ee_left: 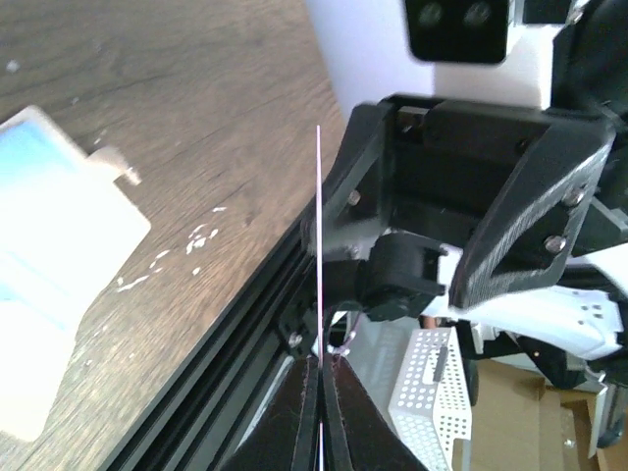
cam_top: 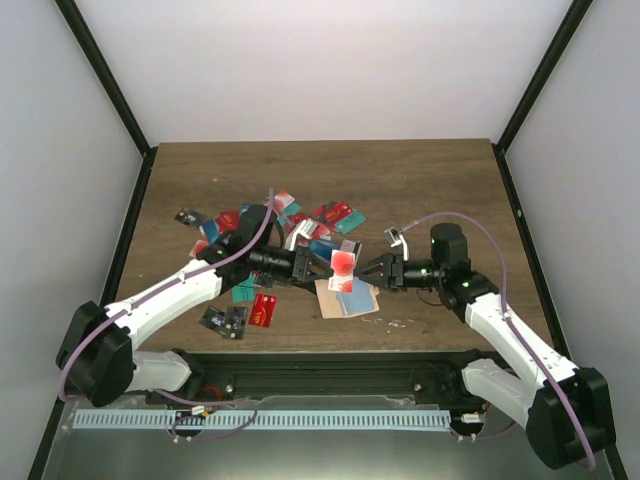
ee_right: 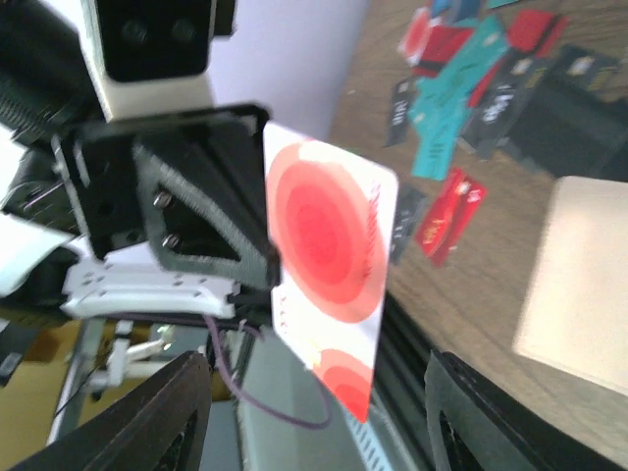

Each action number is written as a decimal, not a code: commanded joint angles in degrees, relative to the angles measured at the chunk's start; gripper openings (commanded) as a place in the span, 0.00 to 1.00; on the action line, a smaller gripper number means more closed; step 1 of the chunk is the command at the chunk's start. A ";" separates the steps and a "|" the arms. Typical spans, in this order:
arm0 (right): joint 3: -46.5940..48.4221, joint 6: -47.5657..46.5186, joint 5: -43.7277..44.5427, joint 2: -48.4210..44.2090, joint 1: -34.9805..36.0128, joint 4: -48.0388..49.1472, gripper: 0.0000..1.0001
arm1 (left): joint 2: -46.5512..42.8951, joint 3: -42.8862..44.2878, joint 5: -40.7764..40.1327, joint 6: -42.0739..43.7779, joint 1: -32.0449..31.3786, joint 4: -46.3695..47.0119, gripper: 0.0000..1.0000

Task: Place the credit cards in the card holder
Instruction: Insert the credit card into the card holder.

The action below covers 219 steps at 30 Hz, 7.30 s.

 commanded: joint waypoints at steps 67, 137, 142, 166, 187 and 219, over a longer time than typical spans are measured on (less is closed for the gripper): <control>-7.07 -3.43 30.65 7.11 -0.15 -14.12 0.55 | 29.56 7.44 -1.29 -1.44 -2.21 -13.77 0.04; 0.17 -14.17 33.81 22.42 -0.23 -13.29 0.31 | 37.21 6.70 -3.82 -10.96 -0.68 3.57 0.04; 1.13 -14.64 33.79 24.79 -0.22 -11.79 0.26 | 37.97 7.01 -3.58 -10.98 -0.68 4.21 0.04; 0.04 -16.46 36.43 32.46 -0.14 -10.51 0.15 | 38.03 6.35 -4.29 -12.65 0.23 8.08 0.04; -1.51 -15.49 34.47 33.78 -0.19 -8.96 0.15 | 40.37 4.81 -4.24 -17.87 -0.42 15.20 0.04; -1.35 -16.79 34.59 37.96 -0.20 -8.58 0.15 | 35.33 11.19 -14.63 -5.32 -0.97 -9.14 0.04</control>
